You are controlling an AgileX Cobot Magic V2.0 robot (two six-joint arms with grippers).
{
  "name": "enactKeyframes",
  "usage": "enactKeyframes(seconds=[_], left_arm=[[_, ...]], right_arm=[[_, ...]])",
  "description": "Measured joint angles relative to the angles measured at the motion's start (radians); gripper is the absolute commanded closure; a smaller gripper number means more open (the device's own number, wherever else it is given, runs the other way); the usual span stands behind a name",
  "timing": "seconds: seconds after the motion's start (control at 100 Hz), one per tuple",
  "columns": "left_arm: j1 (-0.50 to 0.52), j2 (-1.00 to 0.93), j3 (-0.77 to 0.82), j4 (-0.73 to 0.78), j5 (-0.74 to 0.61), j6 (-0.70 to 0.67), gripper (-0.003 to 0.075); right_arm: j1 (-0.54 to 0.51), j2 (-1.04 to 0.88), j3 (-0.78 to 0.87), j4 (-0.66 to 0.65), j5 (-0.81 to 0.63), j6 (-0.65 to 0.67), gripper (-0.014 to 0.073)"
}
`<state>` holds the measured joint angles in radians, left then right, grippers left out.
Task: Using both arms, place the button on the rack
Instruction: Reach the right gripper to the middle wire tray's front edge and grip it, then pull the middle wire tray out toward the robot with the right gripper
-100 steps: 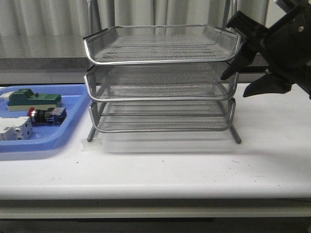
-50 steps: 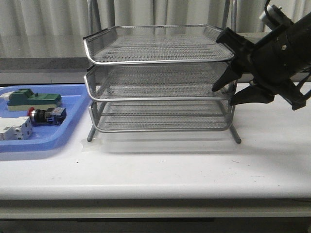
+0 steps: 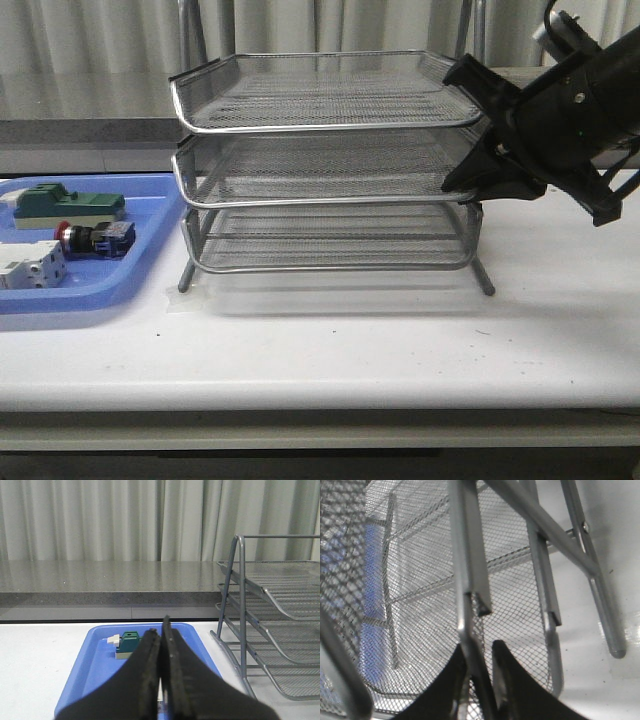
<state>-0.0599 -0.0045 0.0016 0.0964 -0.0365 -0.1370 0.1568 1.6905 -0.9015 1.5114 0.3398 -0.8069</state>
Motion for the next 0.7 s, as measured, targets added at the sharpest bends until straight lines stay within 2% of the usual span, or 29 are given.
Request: enactKeyframes(seconds=[0.32,0.7], left_arm=[[0.0,0.0,0.0,0.0,0.0,0.0,0.074],[0.0,0.0,0.0,0.0,0.0,0.0,0.074]], right_arm=[[-0.006,-0.011,0.049,-0.009,0.051,0.0,0.0618],[0.017,-0.202,0.299,0.01,0.074,-0.012,0.0618]])
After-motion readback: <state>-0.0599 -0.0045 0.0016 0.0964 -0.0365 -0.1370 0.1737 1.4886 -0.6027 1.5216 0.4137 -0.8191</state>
